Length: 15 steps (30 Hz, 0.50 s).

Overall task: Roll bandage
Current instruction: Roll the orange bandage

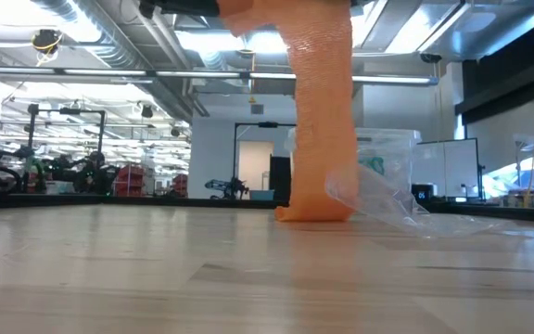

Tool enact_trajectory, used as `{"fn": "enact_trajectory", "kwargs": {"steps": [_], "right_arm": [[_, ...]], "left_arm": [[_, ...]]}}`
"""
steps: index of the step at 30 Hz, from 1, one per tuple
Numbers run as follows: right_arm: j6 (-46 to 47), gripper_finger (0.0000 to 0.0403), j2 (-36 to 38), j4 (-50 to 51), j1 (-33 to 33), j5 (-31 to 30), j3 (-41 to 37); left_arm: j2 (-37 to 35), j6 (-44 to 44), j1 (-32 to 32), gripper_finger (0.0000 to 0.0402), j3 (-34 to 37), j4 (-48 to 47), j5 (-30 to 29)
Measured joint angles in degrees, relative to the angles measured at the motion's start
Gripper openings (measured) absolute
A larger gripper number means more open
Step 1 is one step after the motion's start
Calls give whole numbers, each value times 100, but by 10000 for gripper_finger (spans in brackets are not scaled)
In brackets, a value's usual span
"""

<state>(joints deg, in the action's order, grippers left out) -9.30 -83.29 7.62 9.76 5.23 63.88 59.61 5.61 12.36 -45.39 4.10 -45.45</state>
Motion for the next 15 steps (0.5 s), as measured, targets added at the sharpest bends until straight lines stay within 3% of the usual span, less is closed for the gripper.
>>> {"fn": "enact_trajectory", "kwargs": {"steps": [15], "right_arm": [[0,1,0,-20,-2,-317,0]], "left_arm": [[-37,365,155,0,0,137,-24]]}}
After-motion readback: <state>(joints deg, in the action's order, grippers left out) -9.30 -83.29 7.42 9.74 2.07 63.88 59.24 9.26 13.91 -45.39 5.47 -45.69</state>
